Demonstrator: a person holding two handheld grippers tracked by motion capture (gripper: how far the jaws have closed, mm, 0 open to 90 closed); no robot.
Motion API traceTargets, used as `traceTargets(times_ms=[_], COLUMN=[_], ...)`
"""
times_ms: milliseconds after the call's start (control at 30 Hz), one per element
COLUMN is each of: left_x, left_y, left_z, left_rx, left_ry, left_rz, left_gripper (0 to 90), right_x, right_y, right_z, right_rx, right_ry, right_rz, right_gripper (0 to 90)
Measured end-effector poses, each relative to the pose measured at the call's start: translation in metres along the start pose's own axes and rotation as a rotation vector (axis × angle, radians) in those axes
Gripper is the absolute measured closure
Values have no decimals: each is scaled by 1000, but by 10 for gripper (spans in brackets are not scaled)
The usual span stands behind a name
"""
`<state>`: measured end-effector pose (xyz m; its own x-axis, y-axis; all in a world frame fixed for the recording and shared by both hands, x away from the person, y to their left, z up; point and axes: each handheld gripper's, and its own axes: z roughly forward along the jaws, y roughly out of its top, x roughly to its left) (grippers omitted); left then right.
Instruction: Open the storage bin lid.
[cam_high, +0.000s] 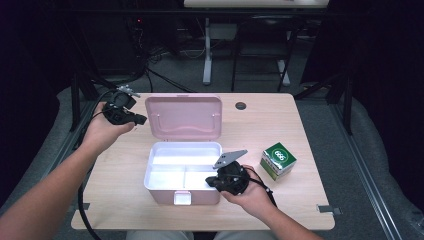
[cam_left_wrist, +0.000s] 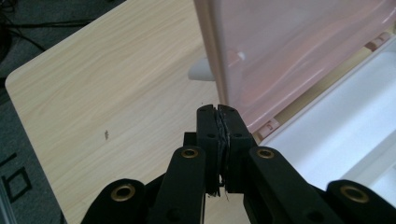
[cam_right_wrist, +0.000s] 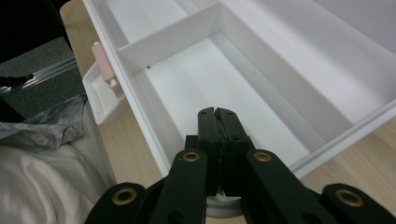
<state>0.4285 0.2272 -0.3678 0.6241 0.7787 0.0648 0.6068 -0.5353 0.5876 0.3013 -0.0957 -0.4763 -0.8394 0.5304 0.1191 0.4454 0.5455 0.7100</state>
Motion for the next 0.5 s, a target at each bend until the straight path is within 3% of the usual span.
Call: traceTargets(times_ms=[500], left_x=[-1], left_y=[-1], left_z=[7], left_rx=[59], left_ry=[-7], left_rz=[20], left_gripper=[857], right_x=[0], right_y=[0], right_z=[0], right_rx=[-2], right_ry=[-2], right_rz=[-1], right_gripper=[897])
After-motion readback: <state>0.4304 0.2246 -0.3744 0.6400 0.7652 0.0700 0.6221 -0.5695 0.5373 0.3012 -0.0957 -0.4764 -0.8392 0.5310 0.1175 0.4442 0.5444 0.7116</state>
